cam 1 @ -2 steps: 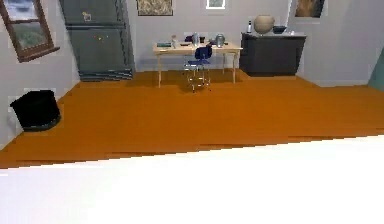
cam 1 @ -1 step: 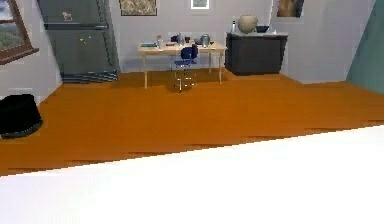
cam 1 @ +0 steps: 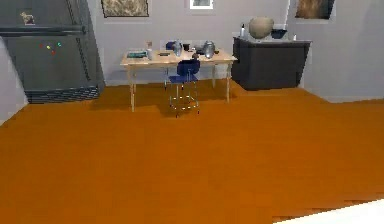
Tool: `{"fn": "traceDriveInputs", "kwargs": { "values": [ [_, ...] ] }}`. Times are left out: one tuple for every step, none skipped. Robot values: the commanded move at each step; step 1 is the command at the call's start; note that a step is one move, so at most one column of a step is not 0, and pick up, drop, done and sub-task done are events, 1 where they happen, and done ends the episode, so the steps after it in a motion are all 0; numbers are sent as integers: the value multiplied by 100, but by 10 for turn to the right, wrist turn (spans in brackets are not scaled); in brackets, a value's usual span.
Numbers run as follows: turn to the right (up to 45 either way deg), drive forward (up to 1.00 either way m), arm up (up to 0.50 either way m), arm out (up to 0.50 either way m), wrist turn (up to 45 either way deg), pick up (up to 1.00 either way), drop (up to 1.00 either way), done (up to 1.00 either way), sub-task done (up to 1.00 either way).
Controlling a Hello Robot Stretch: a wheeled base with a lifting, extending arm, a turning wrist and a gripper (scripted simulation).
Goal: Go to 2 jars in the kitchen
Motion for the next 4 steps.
{"fn": "traceDriveInputs", "kwargs": {
  "values": [
    [0, 100, 0, 0, 0, 0, 0, 0, 0],
    [0, 100, 0, 0, 0, 0, 0, 0, 0],
    [-210, 0, 0, 0, 0, 0, 0, 0, 0],
    [0, 5, 0, 0, 0, 0, 0, 0, 0]
  ]
}}
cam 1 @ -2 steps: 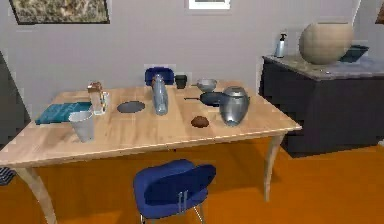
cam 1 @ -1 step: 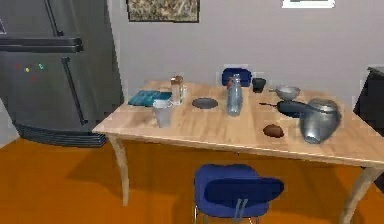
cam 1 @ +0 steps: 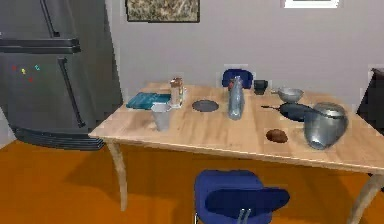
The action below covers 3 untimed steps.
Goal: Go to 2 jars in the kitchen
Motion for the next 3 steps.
{"fn": "traceDriveInputs", "kwargs": {
  "values": [
    [360, 0, 0, 0, 0, 0, 0, 0, 0],
    [0, 0, 0, 0, 0, 0, 0, 0, 100],
    [450, 0, 0, 0, 0, 0, 0, 0, 0]
  ]
}}
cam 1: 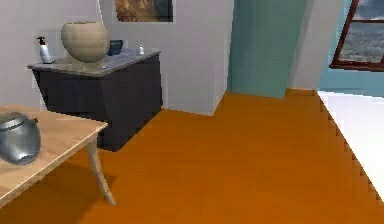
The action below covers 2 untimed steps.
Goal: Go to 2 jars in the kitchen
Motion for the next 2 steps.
{"fn": "traceDriveInputs", "kwargs": {
  "values": [
    [150, 0, 0, 0, 0, 0, 0, 0, 0],
    [0, 55, 0, 0, 0, 0, 0, 0, 0]
  ]
}}
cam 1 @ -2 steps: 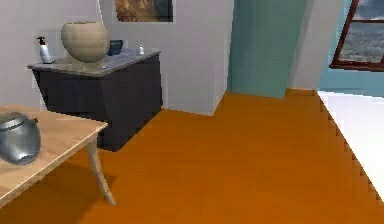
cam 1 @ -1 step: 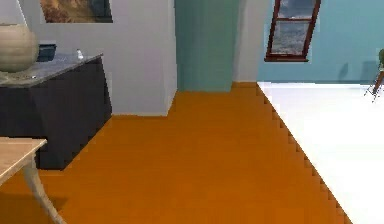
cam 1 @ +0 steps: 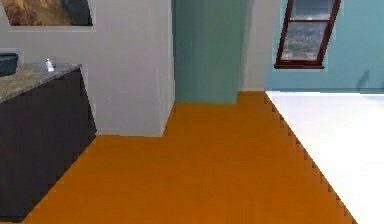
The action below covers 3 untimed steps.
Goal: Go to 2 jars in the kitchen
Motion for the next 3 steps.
{"fn": "traceDriveInputs", "kwargs": {
  "values": [
    [-330, 0, 0, 0, 0, 0, 0, 0, 0],
    [0, 100, 0, 0, 0, 0, 0, 0, 0],
    [-90, 0, 0, 0, 0, 0, 0, 0, 0]
  ]
}}
